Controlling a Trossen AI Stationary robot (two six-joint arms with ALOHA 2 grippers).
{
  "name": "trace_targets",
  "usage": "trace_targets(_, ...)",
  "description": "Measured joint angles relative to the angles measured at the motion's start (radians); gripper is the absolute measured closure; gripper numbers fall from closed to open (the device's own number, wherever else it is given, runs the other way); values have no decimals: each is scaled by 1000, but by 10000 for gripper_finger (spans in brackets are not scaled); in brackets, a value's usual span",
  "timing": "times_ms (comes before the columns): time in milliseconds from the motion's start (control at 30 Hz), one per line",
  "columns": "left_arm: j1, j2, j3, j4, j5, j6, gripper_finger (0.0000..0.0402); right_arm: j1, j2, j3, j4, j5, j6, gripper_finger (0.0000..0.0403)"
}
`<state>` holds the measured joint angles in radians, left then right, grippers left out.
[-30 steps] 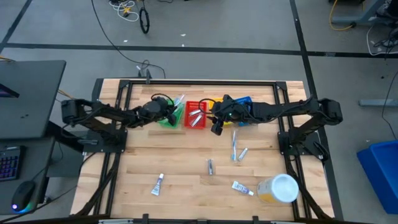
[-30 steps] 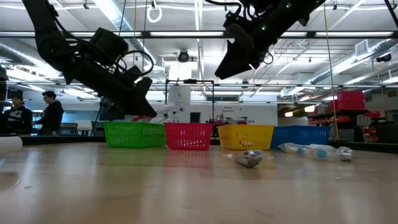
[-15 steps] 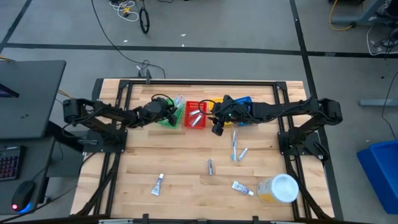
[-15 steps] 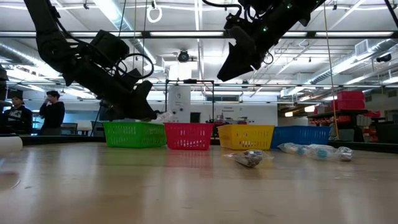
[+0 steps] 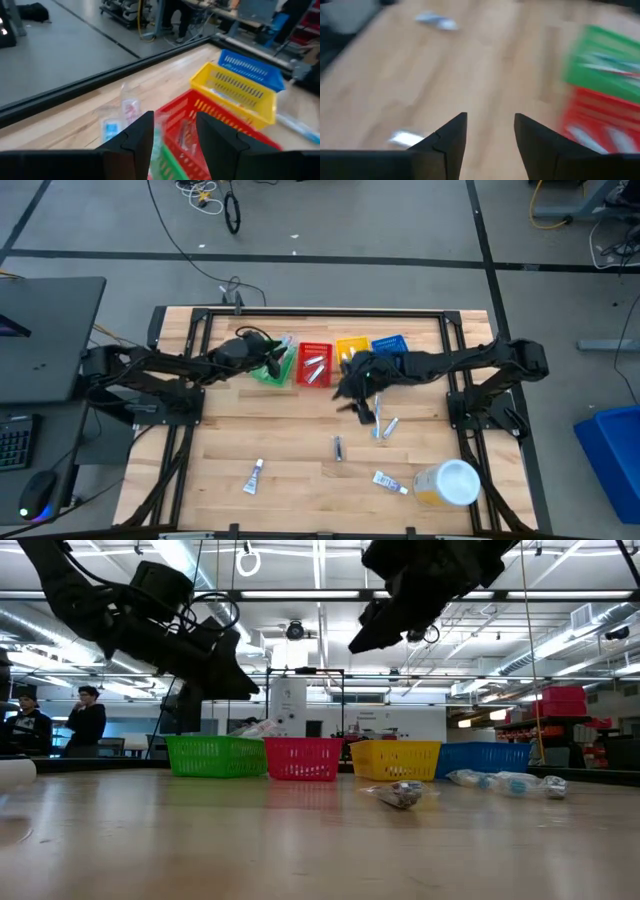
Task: Pick & Place Travel size toiletries
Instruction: Put the silver nail cutter into the red bin
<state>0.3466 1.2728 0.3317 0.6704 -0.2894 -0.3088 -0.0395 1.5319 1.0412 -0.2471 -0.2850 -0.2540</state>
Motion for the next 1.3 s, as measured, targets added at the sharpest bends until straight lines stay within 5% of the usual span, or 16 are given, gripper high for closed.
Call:
trace_targets(500, 0, -10, 0, 44, 18, -82, 251, 188, 267, -1, -2, -49, -328, 150)
trace_targets(767, 0, -10, 0, 57, 21, -71, 251, 236, 367, -1, 210, -40, -392, 160)
trace_targets(1300, 0, -10, 0, 53, 85, -78, 252, 244, 363, 92, 54, -37, -303, 188)
